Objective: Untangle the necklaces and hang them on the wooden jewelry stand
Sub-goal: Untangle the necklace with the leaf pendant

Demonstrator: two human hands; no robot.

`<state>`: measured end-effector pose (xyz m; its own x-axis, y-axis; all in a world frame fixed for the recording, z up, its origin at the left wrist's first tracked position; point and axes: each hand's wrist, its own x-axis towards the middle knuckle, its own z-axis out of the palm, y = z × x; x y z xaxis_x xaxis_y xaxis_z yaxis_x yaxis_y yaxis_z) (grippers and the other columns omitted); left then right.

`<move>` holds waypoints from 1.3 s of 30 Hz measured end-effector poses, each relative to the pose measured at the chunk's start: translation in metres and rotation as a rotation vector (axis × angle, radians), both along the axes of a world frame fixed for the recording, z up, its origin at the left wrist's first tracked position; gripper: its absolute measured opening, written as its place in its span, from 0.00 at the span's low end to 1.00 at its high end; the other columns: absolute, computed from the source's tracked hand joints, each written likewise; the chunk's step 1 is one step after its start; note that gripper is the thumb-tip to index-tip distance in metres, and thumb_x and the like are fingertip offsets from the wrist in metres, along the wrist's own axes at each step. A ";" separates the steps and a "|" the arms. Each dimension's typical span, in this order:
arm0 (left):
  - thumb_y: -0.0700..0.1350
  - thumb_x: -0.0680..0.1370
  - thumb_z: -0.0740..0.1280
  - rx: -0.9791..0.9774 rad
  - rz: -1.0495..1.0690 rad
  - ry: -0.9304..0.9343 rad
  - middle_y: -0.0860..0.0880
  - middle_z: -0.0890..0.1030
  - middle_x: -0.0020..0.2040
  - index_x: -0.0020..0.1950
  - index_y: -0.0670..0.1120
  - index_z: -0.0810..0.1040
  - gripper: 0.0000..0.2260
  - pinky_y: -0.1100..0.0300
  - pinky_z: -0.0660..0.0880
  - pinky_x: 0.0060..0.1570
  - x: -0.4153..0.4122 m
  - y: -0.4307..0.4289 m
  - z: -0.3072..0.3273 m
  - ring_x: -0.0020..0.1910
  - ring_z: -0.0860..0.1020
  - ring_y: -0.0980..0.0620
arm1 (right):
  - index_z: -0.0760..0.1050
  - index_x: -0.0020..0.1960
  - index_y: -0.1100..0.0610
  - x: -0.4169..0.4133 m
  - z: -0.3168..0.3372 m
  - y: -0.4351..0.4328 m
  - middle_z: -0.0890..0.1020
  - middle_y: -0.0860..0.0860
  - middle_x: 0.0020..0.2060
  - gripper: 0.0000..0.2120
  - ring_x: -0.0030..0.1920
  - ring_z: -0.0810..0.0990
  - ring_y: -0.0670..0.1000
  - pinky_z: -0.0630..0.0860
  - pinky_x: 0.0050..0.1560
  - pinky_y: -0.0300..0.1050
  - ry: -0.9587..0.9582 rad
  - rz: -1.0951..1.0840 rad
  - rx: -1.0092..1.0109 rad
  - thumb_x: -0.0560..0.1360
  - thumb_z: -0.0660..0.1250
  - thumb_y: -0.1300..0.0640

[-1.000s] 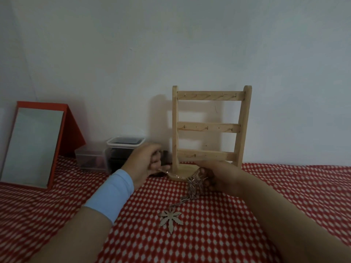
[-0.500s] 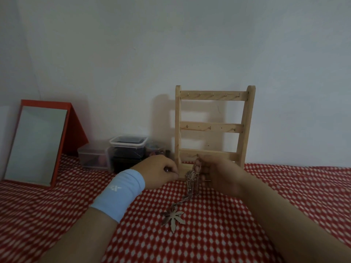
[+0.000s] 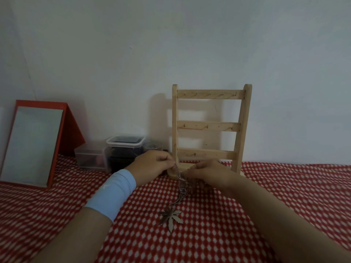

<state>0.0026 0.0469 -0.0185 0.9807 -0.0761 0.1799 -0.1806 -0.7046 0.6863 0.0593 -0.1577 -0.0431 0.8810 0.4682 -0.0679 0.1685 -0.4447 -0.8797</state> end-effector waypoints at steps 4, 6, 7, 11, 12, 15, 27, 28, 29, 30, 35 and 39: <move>0.54 0.79 0.64 0.120 0.075 -0.086 0.70 0.80 0.40 0.40 0.62 0.81 0.10 0.42 0.62 0.70 -0.001 0.003 0.002 0.52 0.77 0.59 | 0.84 0.41 0.52 -0.003 0.002 -0.003 0.84 0.46 0.33 0.09 0.36 0.76 0.46 0.72 0.40 0.40 0.090 0.055 0.121 0.74 0.74 0.47; 0.54 0.79 0.65 0.181 0.106 -0.087 0.70 0.80 0.36 0.38 0.63 0.81 0.11 0.45 0.66 0.68 -0.003 0.004 0.004 0.51 0.78 0.56 | 0.85 0.47 0.53 -0.002 -0.001 -0.002 0.86 0.52 0.41 0.14 0.39 0.78 0.49 0.75 0.43 0.43 0.051 -0.016 0.070 0.74 0.73 0.42; 0.54 0.79 0.65 0.212 0.104 -0.085 0.67 0.81 0.35 0.38 0.62 0.81 0.11 0.48 0.69 0.66 -0.004 0.005 0.006 0.50 0.78 0.56 | 0.84 0.51 0.52 -0.001 -0.002 -0.001 0.86 0.53 0.45 0.17 0.42 0.80 0.49 0.76 0.45 0.44 0.024 -0.062 0.048 0.75 0.71 0.39; 0.53 0.81 0.63 0.312 0.067 -0.090 0.59 0.82 0.37 0.45 0.57 0.81 0.08 0.57 0.70 0.64 -0.008 0.001 0.011 0.47 0.79 0.59 | 0.82 0.49 0.50 -0.004 0.000 0.005 0.82 0.44 0.44 0.06 0.43 0.78 0.42 0.73 0.43 0.34 -0.327 -0.181 -0.230 0.78 0.71 0.47; 0.53 0.81 0.62 0.339 0.068 -0.109 0.60 0.81 0.38 0.46 0.57 0.81 0.08 0.56 0.66 0.66 -0.008 0.000 0.011 0.50 0.77 0.57 | 0.81 0.53 0.49 -0.005 0.002 0.007 0.81 0.43 0.47 0.05 0.47 0.78 0.42 0.73 0.45 0.33 -0.417 -0.185 -0.256 0.77 0.73 0.52; 0.51 0.81 0.63 0.264 0.022 -0.116 0.60 0.81 0.44 0.46 0.57 0.81 0.08 0.56 0.66 0.65 -0.007 -0.002 0.008 0.53 0.75 0.57 | 0.78 0.65 0.47 -0.008 0.003 0.010 0.80 0.40 0.59 0.16 0.58 0.78 0.41 0.73 0.56 0.35 -0.449 0.027 -0.138 0.79 0.69 0.58; 0.41 0.82 0.61 -0.120 -0.010 -0.006 0.62 0.75 0.23 0.40 0.44 0.78 0.12 0.65 0.75 0.35 -0.011 -0.006 0.015 0.24 0.73 0.65 | 0.84 0.42 0.53 -0.009 -0.001 0.007 0.87 0.52 0.40 0.04 0.39 0.84 0.48 0.84 0.49 0.45 -0.282 0.035 0.127 0.75 0.75 0.59; 0.42 0.81 0.62 -0.099 -0.002 -0.018 0.62 0.75 0.23 0.39 0.45 0.78 0.12 0.68 0.72 0.33 -0.012 -0.006 0.015 0.24 0.73 0.65 | 0.84 0.41 0.54 -0.009 -0.001 0.007 0.87 0.53 0.40 0.04 0.38 0.83 0.48 0.84 0.49 0.46 -0.262 0.018 0.132 0.74 0.76 0.58; 0.43 0.81 0.64 -0.074 0.009 -0.040 0.62 0.76 0.24 0.39 0.46 0.79 0.11 0.68 0.70 0.33 -0.011 -0.005 0.014 0.25 0.73 0.66 | 0.84 0.41 0.55 -0.009 0.000 0.007 0.87 0.53 0.40 0.04 0.38 0.83 0.48 0.84 0.48 0.47 -0.248 0.010 0.133 0.74 0.76 0.57; 0.44 0.80 0.66 -0.046 0.022 -0.075 0.60 0.78 0.28 0.39 0.47 0.80 0.10 0.67 0.69 0.35 -0.010 -0.003 0.012 0.29 0.74 0.65 | 0.84 0.42 0.56 -0.009 0.000 0.007 0.87 0.54 0.40 0.04 0.39 0.83 0.49 0.83 0.48 0.47 -0.239 0.009 0.135 0.74 0.76 0.57; 0.46 0.79 0.67 -0.098 0.091 -0.192 0.56 0.80 0.35 0.42 0.49 0.81 0.07 0.65 0.71 0.39 -0.003 0.001 0.006 0.33 0.76 0.64 | 0.86 0.46 0.55 -0.008 0.000 0.005 0.87 0.55 0.44 0.03 0.42 0.82 0.56 0.82 0.53 0.56 -0.187 0.093 0.205 0.77 0.73 0.59; 0.41 0.81 0.64 -0.444 0.063 -0.066 0.49 0.74 0.29 0.40 0.44 0.78 0.10 0.53 0.79 0.35 -0.001 -0.002 0.003 0.28 0.73 0.53 | 0.85 0.53 0.58 -0.007 -0.001 0.005 0.87 0.58 0.47 0.06 0.40 0.80 0.54 0.80 0.50 0.50 -0.160 0.120 0.234 0.79 0.70 0.62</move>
<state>0.0015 0.0447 -0.0152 0.9664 0.0816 0.2436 -0.2002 -0.3553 0.9131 0.0524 -0.1527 -0.0440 0.8093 0.5562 0.1890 0.3518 -0.2013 -0.9142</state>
